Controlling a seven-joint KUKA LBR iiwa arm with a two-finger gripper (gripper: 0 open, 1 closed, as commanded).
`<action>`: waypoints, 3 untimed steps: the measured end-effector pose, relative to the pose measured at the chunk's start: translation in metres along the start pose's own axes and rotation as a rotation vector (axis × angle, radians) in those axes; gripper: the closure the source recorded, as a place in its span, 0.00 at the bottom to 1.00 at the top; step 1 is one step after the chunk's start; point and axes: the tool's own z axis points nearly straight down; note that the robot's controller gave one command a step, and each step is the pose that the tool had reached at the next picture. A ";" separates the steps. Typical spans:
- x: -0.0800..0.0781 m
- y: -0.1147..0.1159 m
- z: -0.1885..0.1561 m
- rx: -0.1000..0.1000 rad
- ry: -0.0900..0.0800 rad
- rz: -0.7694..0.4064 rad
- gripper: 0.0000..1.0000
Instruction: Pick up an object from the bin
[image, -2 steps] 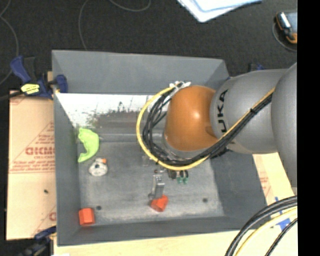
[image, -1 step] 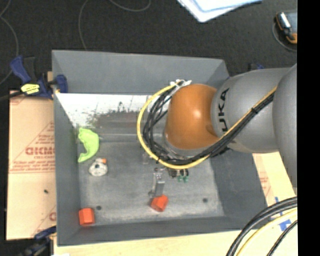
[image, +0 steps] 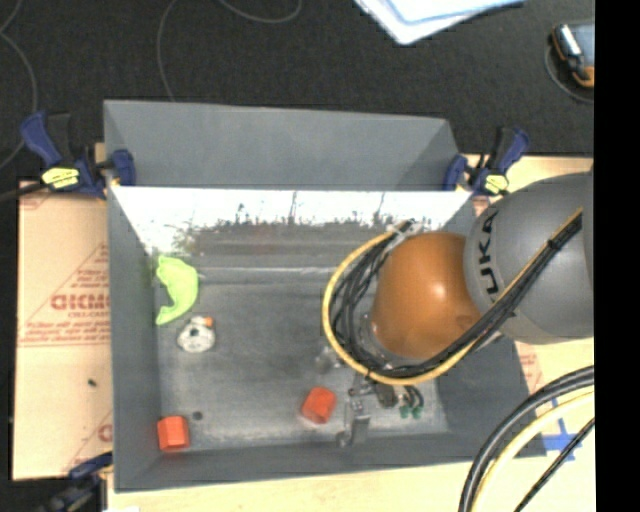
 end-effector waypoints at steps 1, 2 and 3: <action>-0.012 0.026 0.043 -0.003 -0.009 0.226 0.00; -0.013 0.006 0.050 -0.001 -0.004 0.302 1.00; -0.013 0.006 0.050 -0.001 -0.004 0.303 1.00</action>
Offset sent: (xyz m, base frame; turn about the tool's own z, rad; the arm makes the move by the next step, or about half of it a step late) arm 0.0109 0.0080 -0.0508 0.3028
